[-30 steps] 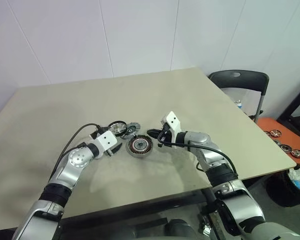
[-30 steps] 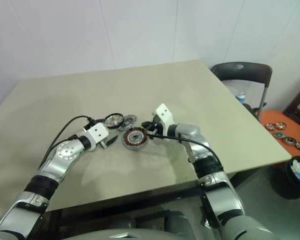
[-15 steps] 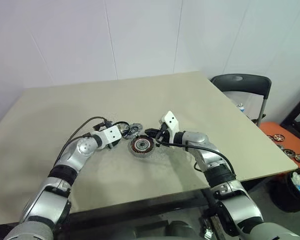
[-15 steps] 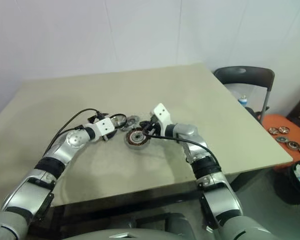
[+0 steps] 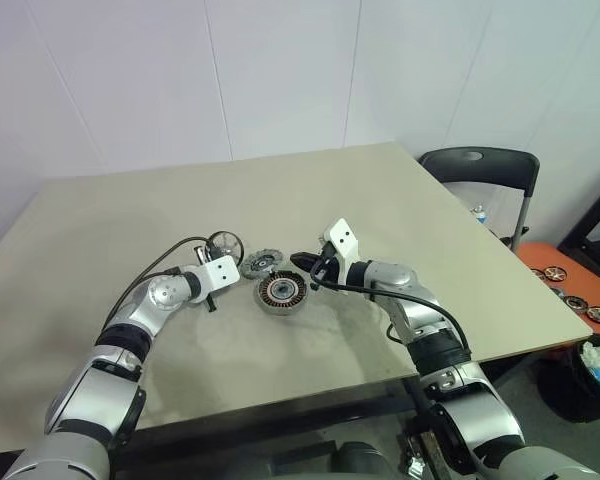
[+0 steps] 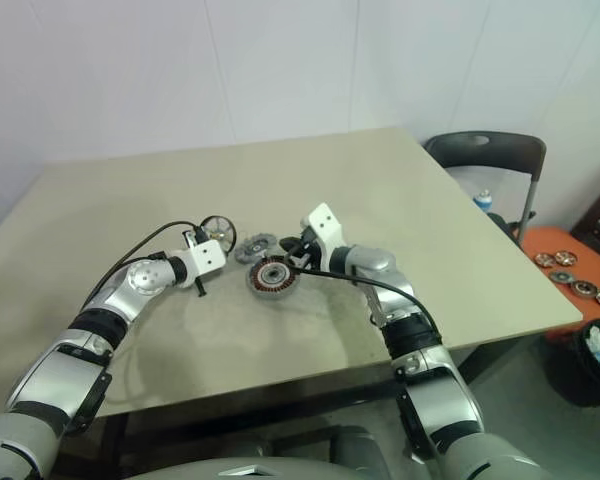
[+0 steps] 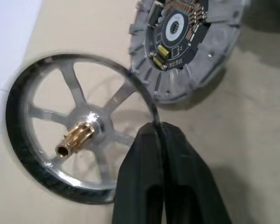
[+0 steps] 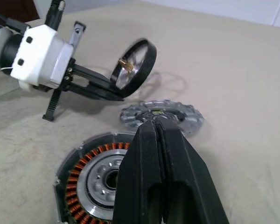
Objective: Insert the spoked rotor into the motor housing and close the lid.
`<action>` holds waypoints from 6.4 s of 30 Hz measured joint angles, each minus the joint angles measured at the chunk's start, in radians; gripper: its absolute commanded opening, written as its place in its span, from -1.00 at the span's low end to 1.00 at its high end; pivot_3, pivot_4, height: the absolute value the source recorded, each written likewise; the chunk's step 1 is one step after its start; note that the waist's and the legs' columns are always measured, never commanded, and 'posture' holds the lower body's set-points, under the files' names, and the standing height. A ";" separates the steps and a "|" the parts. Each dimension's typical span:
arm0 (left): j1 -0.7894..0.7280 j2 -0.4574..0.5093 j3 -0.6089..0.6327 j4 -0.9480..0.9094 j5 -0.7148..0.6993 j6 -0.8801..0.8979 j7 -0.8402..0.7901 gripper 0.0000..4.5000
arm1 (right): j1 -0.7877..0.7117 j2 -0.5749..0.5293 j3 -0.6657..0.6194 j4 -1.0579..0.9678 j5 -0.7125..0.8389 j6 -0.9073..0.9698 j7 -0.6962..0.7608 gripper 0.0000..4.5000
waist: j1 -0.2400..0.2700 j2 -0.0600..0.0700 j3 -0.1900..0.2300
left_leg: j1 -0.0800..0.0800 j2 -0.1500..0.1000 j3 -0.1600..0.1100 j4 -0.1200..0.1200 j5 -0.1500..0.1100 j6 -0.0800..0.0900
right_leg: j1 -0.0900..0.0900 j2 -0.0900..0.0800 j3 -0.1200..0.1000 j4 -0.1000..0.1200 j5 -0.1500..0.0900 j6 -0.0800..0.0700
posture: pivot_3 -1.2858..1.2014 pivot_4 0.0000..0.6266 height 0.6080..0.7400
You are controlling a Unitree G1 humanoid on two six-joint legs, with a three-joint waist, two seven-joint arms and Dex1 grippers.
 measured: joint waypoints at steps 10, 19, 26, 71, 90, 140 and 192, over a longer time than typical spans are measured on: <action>0.156 -0.087 0.273 -0.227 -0.383 0.155 -0.146 -0.99 | -0.002 -0.002 -0.003 0.039 -0.002 -0.024 0.002 -1.00 | 0.001 -0.001 0.000 | -0.026 -0.001 0.000 0.003 -0.001 0.002 | -0.024 -0.002 0.001 -0.001 0.003 -0.004 | 0.03 -1.00 1.00; 0.186 -0.321 0.484 -0.816 -1.164 0.858 -0.265 -0.99 | -0.012 -0.068 -0.023 0.037 0.026 -0.020 0.088 -1.00 | -0.010 -0.003 0.001 | -0.035 -0.004 0.001 0.006 -0.001 0.001 | -0.032 -0.004 0.001 -0.004 0.005 -0.003 | 0.03 -1.00 1.00; 0.220 -0.435 0.552 -0.819 -1.490 1.235 -0.126 -0.99 | -0.013 -0.142 -0.053 0.035 0.027 -0.011 0.121 -1.00 | -0.002 -0.004 0.001 | -0.033 -0.003 0.001 0.007 -0.002 0.004 | -0.030 -0.003 0.001 -0.002 0.005 -0.003 | 0.03 -1.00 1.00; 0.367 -0.386 0.714 -0.813 -1.621 1.648 0.361 0.05 | 0.007 -0.164 -0.071 0.001 0.045 0.021 0.118 -1.00 | 0.003 -0.005 0.001 | -0.030 -0.004 0.001 0.008 0.001 -0.002 | -0.026 -0.003 0.001 -0.002 0.006 -0.003 | 0.03 -1.00 1.00; 0.449 -0.136 0.393 -0.979 -1.290 1.511 0.055 0.05 | 0.003 -0.147 -0.068 0.019 0.037 0.010 0.115 -1.00 | 0.000 -0.005 0.001 | -0.030 -0.004 0.002 0.006 0.001 -0.003 | -0.026 -0.003 0.002 -0.004 0.006 -0.004 | 0.03 -1.00 1.00; 0.478 -0.084 0.331 -1.161 -1.042 1.264 -0.177 -0.99 | 0.021 -0.123 -0.052 0.003 0.026 0.016 0.116 -1.00 | 0.000 -0.004 0.001 | -0.029 -0.003 0.001 0.006 -0.001 0.002 | -0.026 -0.003 0.001 -0.003 0.006 -0.004 | 0.03 -1.00 1.00; 0.364 -0.263 0.360 -0.897 -0.778 0.915 -0.036 -0.99 | 0.028 -0.090 -0.043 0.022 0.024 0.011 0.118 -1.00 | 0.001 -0.005 0.001 | -0.025 -0.003 0.002 0.005 -0.002 0.003 | -0.022 -0.003 0.002 -0.004 0.006 -0.004 | 0.03 -1.00 1.00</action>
